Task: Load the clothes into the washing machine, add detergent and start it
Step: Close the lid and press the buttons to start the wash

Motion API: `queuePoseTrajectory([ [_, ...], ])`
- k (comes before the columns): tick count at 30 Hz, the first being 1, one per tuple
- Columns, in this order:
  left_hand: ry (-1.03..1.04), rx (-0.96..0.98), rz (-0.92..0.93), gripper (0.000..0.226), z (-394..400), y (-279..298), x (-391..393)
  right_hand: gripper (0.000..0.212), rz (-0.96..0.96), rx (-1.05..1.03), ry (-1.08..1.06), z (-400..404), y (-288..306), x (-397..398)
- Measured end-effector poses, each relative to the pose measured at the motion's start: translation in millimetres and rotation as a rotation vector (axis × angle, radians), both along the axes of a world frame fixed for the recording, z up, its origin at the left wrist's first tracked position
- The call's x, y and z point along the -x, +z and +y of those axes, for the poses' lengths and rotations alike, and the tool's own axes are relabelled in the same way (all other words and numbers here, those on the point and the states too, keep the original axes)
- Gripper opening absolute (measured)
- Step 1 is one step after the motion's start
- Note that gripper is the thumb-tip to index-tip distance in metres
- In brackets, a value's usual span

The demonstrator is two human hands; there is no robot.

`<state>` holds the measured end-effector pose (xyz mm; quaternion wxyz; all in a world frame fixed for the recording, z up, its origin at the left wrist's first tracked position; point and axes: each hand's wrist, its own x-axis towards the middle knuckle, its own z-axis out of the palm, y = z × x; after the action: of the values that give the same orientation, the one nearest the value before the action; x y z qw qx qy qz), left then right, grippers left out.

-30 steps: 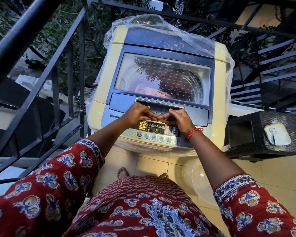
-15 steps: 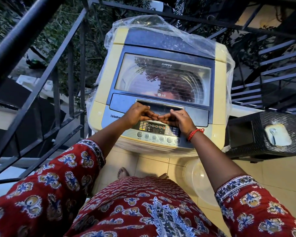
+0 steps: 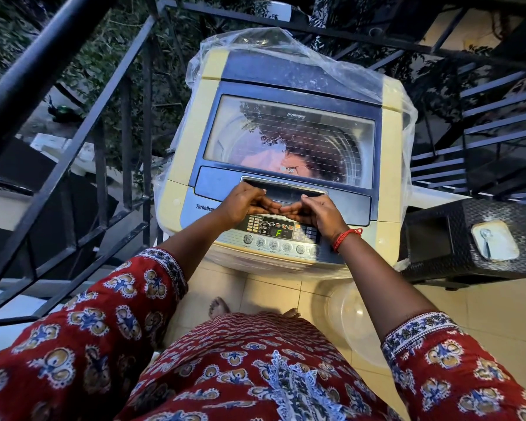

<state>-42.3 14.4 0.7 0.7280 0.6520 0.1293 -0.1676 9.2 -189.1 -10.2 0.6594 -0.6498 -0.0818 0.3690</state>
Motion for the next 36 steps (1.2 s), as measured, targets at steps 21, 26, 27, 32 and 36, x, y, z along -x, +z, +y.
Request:
queuePoseTrajectory([
  [21,0.025,-0.032,0.004,0.042,0,-1,0,0.042,-0.003,-0.027,0.003,1,3,0],
  [26,0.028,0.03,0.012,0.04,-3,5,1,0.042,0.009,-0.026,-0.008,1,2,0],
  [27,0.029,0.032,0.012,0.04,-3,6,1,0.042,0.009,-0.026,-0.007,1,3,0],
  [32,0.042,0.047,0.016,0.041,-4,7,1,0.042,0.002,-0.02,-0.001,1,3,0],
  [36,0.042,0.025,0.014,0.041,-2,4,1,0.042,-0.001,-0.008,-0.008,1,3,0],
])
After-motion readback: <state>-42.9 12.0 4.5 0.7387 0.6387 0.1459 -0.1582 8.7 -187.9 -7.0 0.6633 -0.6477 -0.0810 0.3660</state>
